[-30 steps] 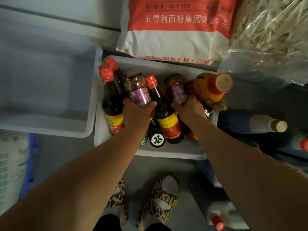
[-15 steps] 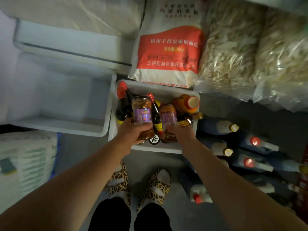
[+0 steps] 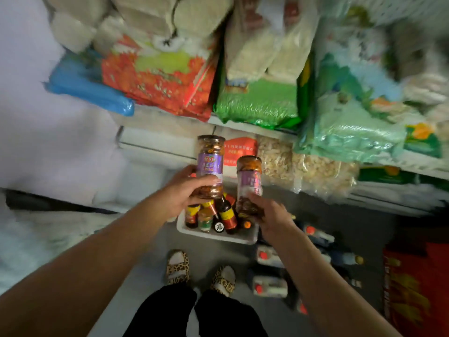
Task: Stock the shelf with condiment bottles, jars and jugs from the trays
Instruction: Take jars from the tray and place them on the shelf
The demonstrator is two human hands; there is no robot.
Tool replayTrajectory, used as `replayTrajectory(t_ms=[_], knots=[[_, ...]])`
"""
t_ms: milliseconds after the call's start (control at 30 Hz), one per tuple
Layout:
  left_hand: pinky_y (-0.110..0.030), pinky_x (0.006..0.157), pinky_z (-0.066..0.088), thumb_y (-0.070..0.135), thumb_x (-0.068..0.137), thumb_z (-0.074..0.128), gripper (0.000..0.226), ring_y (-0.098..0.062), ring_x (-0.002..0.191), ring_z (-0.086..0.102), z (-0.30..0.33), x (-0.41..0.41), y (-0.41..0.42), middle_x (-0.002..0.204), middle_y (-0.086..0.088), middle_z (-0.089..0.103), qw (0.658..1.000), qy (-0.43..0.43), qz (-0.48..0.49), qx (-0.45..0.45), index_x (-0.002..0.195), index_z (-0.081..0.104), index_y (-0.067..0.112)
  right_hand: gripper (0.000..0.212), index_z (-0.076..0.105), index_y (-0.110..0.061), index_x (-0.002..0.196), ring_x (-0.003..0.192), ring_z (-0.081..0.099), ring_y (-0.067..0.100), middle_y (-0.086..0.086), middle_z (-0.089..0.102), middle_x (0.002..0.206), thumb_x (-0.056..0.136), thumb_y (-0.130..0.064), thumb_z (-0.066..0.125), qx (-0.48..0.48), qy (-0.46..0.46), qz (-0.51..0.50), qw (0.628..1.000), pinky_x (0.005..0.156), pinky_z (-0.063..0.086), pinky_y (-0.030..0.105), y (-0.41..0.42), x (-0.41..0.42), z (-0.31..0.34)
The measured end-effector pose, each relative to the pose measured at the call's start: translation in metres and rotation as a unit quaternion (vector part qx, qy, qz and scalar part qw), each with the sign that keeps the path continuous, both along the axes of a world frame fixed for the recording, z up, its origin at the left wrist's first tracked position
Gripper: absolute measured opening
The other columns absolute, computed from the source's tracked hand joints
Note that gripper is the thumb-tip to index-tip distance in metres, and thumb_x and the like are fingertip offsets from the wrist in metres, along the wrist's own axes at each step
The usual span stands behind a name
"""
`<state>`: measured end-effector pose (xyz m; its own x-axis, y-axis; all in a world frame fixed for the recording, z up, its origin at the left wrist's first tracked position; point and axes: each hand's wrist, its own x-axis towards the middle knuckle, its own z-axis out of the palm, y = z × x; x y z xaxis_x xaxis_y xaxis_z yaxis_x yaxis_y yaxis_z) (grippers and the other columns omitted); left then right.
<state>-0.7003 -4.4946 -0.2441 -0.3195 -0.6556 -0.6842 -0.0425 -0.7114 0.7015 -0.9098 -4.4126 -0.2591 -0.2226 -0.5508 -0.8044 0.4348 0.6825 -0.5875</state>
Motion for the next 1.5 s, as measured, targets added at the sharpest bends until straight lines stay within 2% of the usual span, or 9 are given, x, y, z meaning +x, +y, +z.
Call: replayTrajectory(t_ms=[100,333,433,633,800,967,1200,1367,1500], knots=[[-0.043,0.082,0.060,0.014,0.069,0.081,0.058,-0.028,0.095,0.073,0.080,-0.001,-0.008,0.109,-0.014,0.074,0.998,0.009,-0.004,-0.055,0.123,0.059,0.012,0.014,0.071,-0.001,0.091,0.066,0.072,0.016,0.008,0.075,0.074,0.088,-0.015,0.068,-0.091,-0.021,0.037,0.995,0.055,0.052,0.022,-0.002,-0.006,0.072],[-0.052,0.094,0.054,0.015,0.066,0.087,0.067,-0.031,0.102,0.071,0.234,-0.010,-0.036,0.114,-0.014,0.072,0.977,0.060,0.013,-0.204,0.128,0.060,0.013,0.035,0.068,0.005,0.102,0.076,0.072,0.023,0.017,0.073,0.089,0.074,-0.015,0.071,-0.302,-0.014,0.072,0.951,0.064,0.056,0.025,-0.027,-0.023,0.218],[-0.049,0.092,0.055,0.016,0.057,0.091,0.071,-0.031,0.100,0.072,0.285,-0.011,-0.053,0.112,-0.016,0.072,0.963,0.080,0.038,-0.255,0.123,0.064,0.015,0.046,0.064,0.004,0.118,0.098,0.071,0.030,0.022,0.071,0.110,0.078,-0.016,0.075,-0.372,0.007,0.091,0.924,0.083,0.052,0.033,-0.046,-0.026,0.264],[-0.033,0.082,0.055,0.023,0.053,0.092,0.071,-0.024,0.101,0.072,0.348,-0.008,-0.107,0.111,-0.008,0.074,0.930,0.071,0.057,-0.356,0.119,0.065,0.016,0.056,0.067,-0.004,0.120,0.111,0.065,0.037,0.020,0.070,0.117,0.072,-0.029,0.083,-0.502,0.096,0.086,0.855,0.099,0.048,0.044,-0.104,-0.024,0.333],[-0.042,0.099,0.049,0.038,0.046,0.095,0.080,-0.020,0.106,0.068,0.361,0.002,-0.179,0.111,0.001,0.074,0.918,0.017,0.050,-0.394,0.119,0.065,0.023,0.060,0.064,-0.008,0.115,0.103,0.066,0.043,0.025,0.069,0.111,0.062,-0.024,0.086,-0.477,0.165,0.010,0.863,0.089,0.050,0.056,-0.172,-0.013,0.348],[-0.045,0.102,0.050,0.028,0.058,0.093,0.073,-0.016,0.106,0.067,0.352,0.002,-0.251,0.113,0.002,0.072,0.907,-0.027,0.012,-0.419,0.124,0.062,0.021,0.049,0.057,-0.009,0.118,0.094,0.068,0.026,0.014,0.070,0.106,0.076,-0.005,0.082,-0.416,0.244,-0.041,0.875,0.077,0.053,0.030,-0.234,0.005,0.351],[-0.028,0.091,0.045,0.021,0.075,0.085,0.067,-0.010,0.109,0.061,0.335,-0.005,-0.315,0.121,0.008,0.064,0.892,-0.040,-0.044,-0.448,0.133,0.054,0.024,0.054,0.058,-0.013,0.117,0.078,0.065,0.007,-0.001,0.069,0.097,0.072,-0.009,0.087,-0.351,0.374,-0.068,0.856,0.051,0.049,0.013,-0.290,0.004,0.344],[-0.039,0.100,0.047,0.033,0.074,0.085,0.075,-0.018,0.118,0.059,0.326,-0.019,-0.342,0.133,0.003,0.061,0.872,-0.111,-0.016,-0.475,0.137,0.046,0.025,0.071,0.056,-0.023,0.120,0.094,0.068,0.014,-0.005,0.069,0.105,0.059,-0.031,0.092,-0.316,0.444,-0.054,0.837,0.087,0.058,0.043,-0.305,-0.001,0.337],[-0.033,0.094,0.044,0.033,0.078,0.082,0.071,-0.025,0.120,0.057,0.320,-0.027,-0.335,0.135,-0.004,0.058,0.842,-0.151,0.044,-0.517,0.137,0.047,0.019,0.069,0.054,-0.022,0.123,0.094,0.066,0.010,-0.009,0.068,0.104,0.066,-0.024,0.092,-0.315,0.458,-0.062,0.829,0.089,0.056,0.038,-0.305,-0.001,0.335]])
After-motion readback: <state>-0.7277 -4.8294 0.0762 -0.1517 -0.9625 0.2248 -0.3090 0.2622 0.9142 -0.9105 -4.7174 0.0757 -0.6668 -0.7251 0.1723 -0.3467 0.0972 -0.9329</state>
